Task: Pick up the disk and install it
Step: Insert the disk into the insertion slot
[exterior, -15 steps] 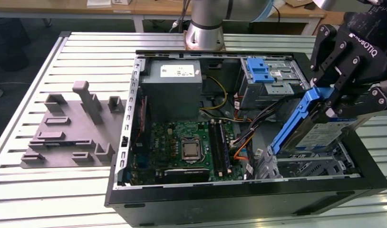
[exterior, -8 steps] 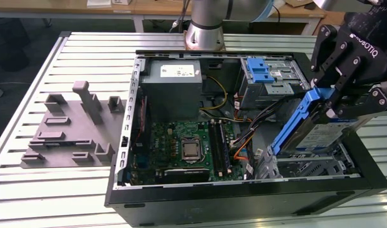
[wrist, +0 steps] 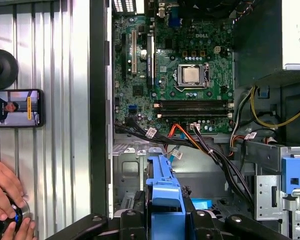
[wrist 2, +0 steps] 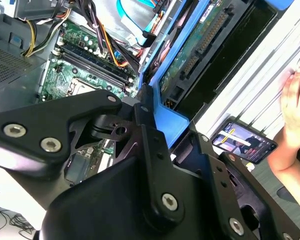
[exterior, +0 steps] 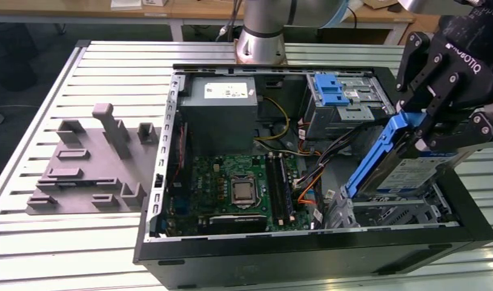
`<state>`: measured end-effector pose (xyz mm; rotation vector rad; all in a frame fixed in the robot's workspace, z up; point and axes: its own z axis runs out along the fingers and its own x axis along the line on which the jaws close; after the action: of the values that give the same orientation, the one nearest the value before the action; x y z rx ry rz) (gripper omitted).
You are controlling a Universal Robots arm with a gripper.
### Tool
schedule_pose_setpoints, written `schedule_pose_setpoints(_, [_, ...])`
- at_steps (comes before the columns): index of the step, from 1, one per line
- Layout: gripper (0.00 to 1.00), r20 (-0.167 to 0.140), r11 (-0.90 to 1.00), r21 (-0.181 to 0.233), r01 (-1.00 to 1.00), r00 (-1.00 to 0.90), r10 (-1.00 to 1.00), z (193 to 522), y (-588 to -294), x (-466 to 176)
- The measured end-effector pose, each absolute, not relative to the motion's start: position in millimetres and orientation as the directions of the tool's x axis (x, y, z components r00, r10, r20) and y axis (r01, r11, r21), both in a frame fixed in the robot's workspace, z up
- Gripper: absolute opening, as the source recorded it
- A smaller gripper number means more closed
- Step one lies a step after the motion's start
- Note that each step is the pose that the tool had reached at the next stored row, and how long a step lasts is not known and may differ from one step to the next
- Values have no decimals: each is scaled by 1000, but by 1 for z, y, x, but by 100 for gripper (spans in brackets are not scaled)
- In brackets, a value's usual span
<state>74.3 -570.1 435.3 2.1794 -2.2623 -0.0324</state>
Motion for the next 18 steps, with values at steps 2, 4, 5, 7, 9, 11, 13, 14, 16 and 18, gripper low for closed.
schedule_pose_setpoints(2, [36, -14, 37, 15, -999, -38, -999, 435, -570, 74])
schedule_pose_setpoints(4, [36, -14, 37, 15, -999, -38, -999, 434, -570, 74])
schedule_pose_setpoints(5, [36, -14, 37, 15, -999, -37, -999, 433, -570, 74])
schedule_pose_setpoints(7, [36, -14, 37, 15, -999, -37, -999, 431, -570, 74])
schedule_pose_setpoints(9, [36, -12, 37, 15, -999, -37, -999, 429, -570, 74])
schedule_pose_setpoints(11, [36, -11, 37, 15, -999, -38, -999, 427, -570, 74])
schedule_pose_setpoints(13, [36, -10, 37, 15, -999, -38, -999, 426, -570, 74])
schedule_pose_setpoints(14, [36, -10, 37, 15, -999, -37, -999, 426, -570, 74])
schedule_pose_setpoints(16, [36, -10, 37, 15, -999, -38, -999, 426, -570, 74])
schedule_pose_setpoints(18, [36, -10, 37, 15, -999, -38, -999, 426, -570, 74])
